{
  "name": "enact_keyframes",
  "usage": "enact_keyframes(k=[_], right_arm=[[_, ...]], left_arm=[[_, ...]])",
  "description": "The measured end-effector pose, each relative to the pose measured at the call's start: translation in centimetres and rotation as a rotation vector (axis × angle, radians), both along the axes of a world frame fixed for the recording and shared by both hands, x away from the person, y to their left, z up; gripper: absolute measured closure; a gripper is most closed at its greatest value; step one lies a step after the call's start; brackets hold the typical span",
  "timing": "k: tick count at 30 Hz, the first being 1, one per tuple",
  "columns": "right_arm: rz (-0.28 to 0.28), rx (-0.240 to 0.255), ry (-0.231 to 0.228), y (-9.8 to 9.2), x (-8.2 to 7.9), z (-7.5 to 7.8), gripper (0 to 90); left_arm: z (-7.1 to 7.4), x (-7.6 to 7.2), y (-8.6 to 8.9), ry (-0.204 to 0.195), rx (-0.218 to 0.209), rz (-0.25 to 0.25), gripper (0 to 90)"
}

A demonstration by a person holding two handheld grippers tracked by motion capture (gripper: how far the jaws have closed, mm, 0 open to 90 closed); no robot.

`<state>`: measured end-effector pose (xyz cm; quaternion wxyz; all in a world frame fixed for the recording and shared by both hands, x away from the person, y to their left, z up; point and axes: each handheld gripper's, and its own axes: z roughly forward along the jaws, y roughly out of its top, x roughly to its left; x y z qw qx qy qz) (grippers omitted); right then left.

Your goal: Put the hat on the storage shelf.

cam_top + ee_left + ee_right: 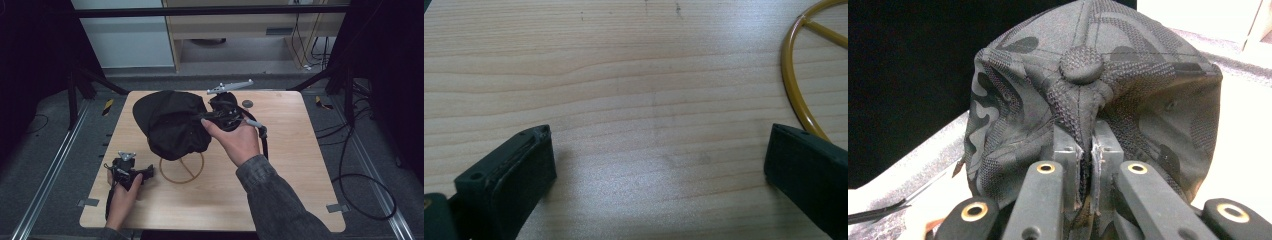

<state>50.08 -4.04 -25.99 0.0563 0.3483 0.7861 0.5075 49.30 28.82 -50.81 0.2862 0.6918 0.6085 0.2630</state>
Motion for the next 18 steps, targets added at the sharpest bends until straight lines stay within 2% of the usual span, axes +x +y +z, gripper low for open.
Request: enact_keyframes(k=[18], right_arm=[[0.003, -0.065, 0.003, 1.7, 0.6, -1.2, 83.9]], left_arm=[[0.0, 0.0, 0.0, 0.001, -0.001, -0.005, 0.0]])
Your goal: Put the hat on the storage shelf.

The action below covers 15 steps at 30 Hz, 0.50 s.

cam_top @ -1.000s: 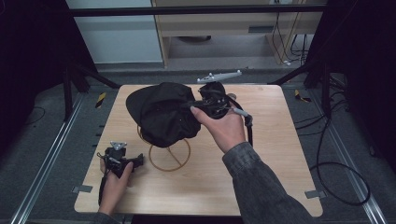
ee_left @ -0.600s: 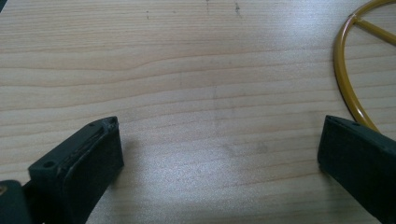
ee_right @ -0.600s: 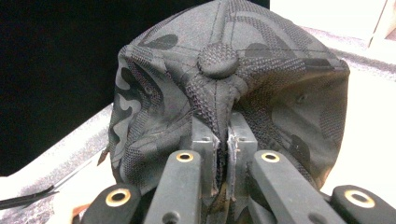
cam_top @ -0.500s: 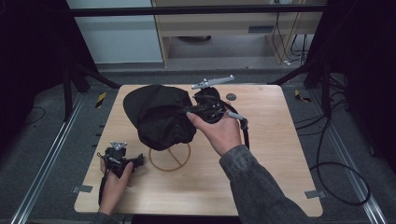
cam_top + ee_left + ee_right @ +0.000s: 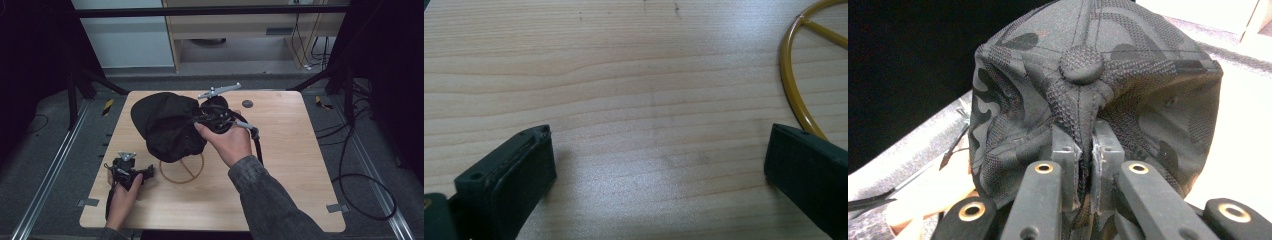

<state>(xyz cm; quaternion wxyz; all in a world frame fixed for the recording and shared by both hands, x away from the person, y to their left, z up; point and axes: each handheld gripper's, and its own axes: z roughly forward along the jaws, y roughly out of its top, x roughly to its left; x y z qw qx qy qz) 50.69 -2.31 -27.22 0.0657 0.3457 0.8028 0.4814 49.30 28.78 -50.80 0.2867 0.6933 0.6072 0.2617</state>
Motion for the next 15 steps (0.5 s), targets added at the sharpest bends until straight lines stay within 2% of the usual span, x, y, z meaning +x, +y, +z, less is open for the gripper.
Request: enact_keyframes(k=[9, 15], right_arm=[[-0.007, -0.043, -0.014, 0.90, 0.49, -0.47, 83.2], [-0.011, -0.043, -0.014, 1.07, 0.76, -0.21, 82.7]], left_arm=[[0.00, 0.00, -0.01, 0.000, -0.001, -0.002, 0.0], [0.00, 0.00, -0.01, 0.001, -0.001, -0.002, 0.0]])
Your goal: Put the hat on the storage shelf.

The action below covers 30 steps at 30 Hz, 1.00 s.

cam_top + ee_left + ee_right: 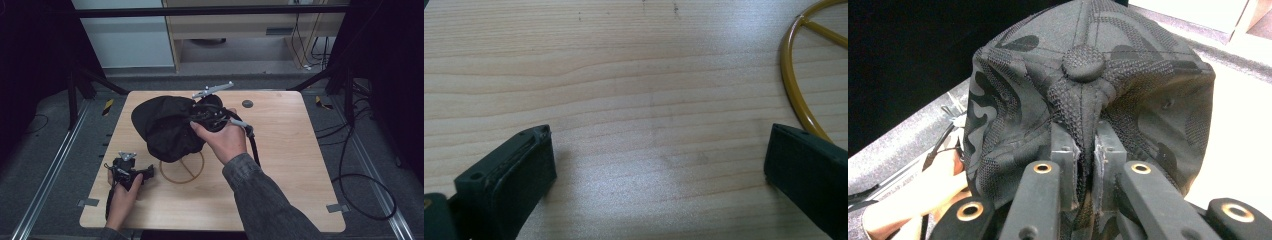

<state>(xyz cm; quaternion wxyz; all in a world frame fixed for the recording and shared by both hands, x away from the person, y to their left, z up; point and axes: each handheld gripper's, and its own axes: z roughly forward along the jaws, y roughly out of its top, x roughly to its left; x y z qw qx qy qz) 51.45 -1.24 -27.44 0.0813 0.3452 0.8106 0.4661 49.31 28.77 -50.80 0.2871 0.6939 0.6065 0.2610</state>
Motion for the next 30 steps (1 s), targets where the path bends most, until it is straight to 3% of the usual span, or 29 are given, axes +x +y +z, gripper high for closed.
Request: enact_keyframes(k=[19, 30], right_arm=[[-0.005, 0.024, 0.039, -0.1, 1.1, 0.0, 77.5], [-0.013, 0.048, 0.034, -1.0, 0.7, 0.5, 46.4]], left_arm=[[0.0, 0.0, 0.0, 0.000, -0.002, 0.000, 0.0], [0.0, 0.0, 0.0, -0.001, -0.001, 0.002, 0.0]])
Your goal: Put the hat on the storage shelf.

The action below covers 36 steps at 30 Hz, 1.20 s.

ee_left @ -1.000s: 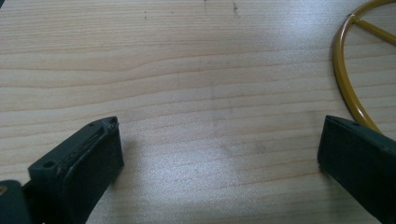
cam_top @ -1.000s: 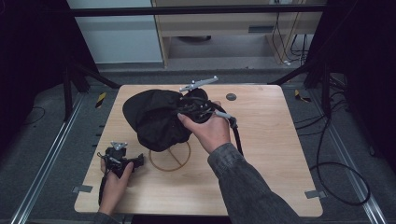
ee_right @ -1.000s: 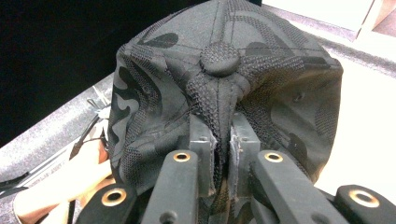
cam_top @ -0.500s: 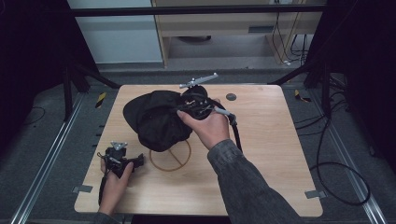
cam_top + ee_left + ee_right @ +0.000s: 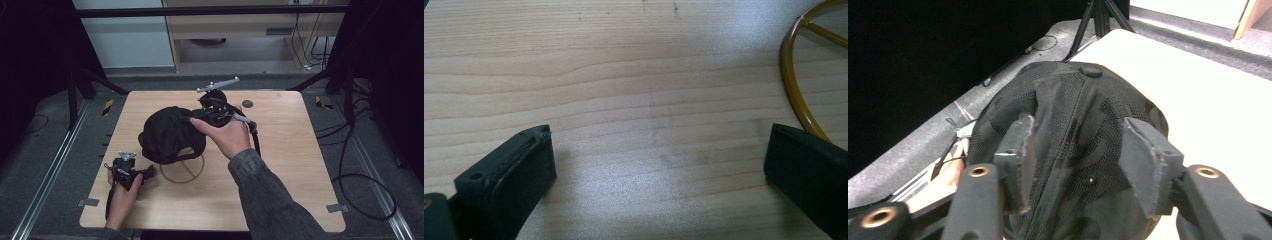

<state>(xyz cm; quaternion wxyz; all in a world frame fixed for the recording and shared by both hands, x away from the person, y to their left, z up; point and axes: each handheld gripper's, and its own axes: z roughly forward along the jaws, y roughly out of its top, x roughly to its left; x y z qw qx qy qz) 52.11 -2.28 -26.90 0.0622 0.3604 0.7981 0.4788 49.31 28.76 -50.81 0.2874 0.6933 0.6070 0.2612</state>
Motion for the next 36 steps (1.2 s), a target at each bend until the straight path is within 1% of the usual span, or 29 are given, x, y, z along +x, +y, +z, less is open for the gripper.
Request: enact_keyframes(k=[6, 11, 18, 26, 28, 29, 31, 36], right_arm=[[0.005, -0.001, -0.007, -0.8, -0.6, 0.4, 40.2], [0.000, 0.002, -0.008, -1.3, -0.8, 0.7, 38.5], [-0.005, 0.001, -0.025, -1.9, -1.1, 1.0, 35.0], [-0.009, 0.003, -0.052, -2.8, -1.7, 1.2, 26.3], [-0.012, 0.006, -0.064, -3.0, -1.8, 1.3, 24.3], [-0.015, 0.009, -0.062, -3.1, -1.9, 1.3, 23.5], [-0.015, 0.009, -0.074, -3.4, -2.1, 1.4, 21.3], [-0.031, 0.009, -0.096, -4.2, -2.4, 1.7, 15.9]], left_arm=[[0.0, 0.0, 0.0, 0.000, 0.000, 0.000, 0.0], [0.0, 0.0, 0.0, 0.000, 0.000, 0.000, 0.0], [0.0, 0.0, 0.0, 0.000, 0.000, 0.000, 0.0], [0.0, 0.0, 0.0, 0.000, -0.001, 0.000, 0.0], [0.0, 0.0, 0.0, -0.001, -0.001, 0.000, 0.0], [0.0, 0.0, 0.0, -0.002, -0.001, 0.000, 0.0], [0.0, 0.0, 0.0, -0.001, 0.000, 0.000, 0.0], [0.0, 0.0, 0.0, -0.001, -0.001, 0.000, 0.0]])
